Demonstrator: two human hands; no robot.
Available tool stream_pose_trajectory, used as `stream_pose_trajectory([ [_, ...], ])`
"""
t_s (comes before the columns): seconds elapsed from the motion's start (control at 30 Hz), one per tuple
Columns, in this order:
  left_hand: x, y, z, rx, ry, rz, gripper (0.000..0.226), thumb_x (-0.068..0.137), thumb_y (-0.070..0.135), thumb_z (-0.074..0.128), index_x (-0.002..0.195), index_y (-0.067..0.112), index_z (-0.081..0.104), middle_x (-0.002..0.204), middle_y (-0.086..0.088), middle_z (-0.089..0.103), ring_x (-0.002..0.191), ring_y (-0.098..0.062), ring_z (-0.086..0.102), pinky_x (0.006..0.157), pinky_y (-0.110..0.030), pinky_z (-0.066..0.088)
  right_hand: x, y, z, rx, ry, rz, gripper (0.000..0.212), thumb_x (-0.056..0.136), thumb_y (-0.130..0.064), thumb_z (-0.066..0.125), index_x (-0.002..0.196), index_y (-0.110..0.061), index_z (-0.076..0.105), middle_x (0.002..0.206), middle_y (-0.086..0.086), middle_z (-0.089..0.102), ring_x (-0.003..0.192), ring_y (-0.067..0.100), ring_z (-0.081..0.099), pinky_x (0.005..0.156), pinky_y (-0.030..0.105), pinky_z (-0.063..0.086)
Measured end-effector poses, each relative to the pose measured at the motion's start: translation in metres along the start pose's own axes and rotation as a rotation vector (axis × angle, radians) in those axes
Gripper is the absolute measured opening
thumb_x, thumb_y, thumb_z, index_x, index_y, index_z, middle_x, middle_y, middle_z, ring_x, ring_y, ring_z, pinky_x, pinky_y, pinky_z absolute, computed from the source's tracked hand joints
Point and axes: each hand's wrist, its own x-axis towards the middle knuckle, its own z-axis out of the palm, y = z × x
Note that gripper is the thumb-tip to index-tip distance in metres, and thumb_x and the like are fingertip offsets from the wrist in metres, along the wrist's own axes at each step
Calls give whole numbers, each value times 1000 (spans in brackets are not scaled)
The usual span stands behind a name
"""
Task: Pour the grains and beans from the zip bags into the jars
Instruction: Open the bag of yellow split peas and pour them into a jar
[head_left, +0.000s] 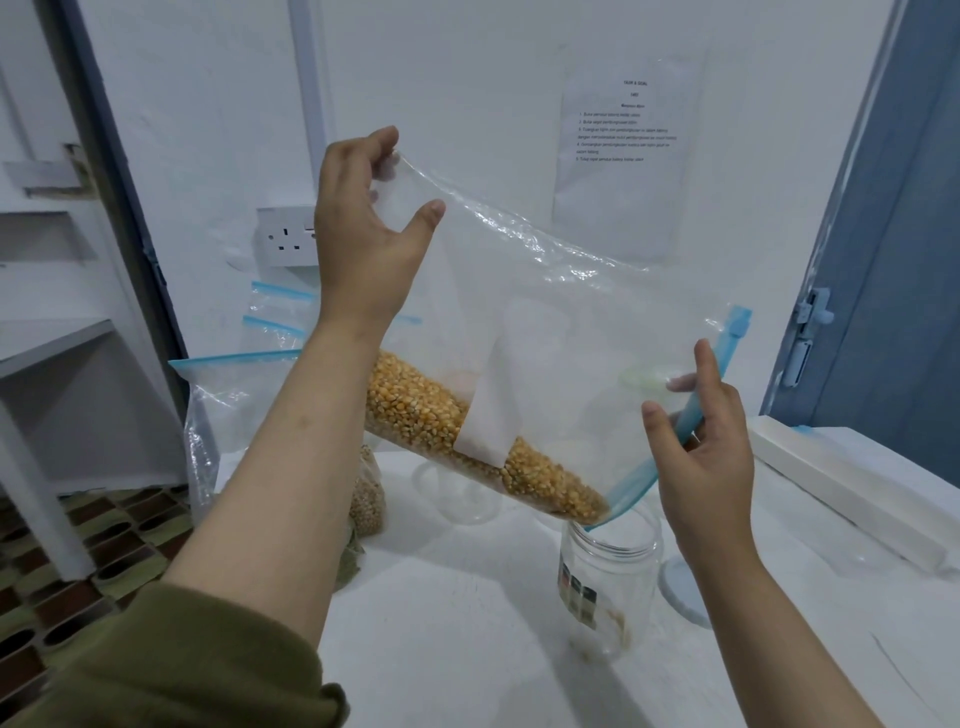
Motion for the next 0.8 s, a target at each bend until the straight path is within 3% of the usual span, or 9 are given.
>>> stream_pose_trajectory([
  [0.47, 1, 0, 1, 7, -10, 14, 57, 81, 22, 77, 131, 8, 55, 114, 5, 48, 103, 10, 51, 93, -14, 43, 0, 2, 3, -4, 12, 5, 65, 97, -12, 61, 154, -28, 34, 105, -12, 48, 87, 0, 49, 75, 10, 47],
  [0.8, 2, 0, 3, 3, -4, 16, 56, 81, 21, 78, 131, 7, 55, 116, 3, 49, 103, 13, 50, 92, -14, 43, 0, 4, 2, 1, 9, 2, 66, 97, -11, 61, 154, -28, 33, 106, -12, 48, 87, 2, 49, 75, 12, 47],
])
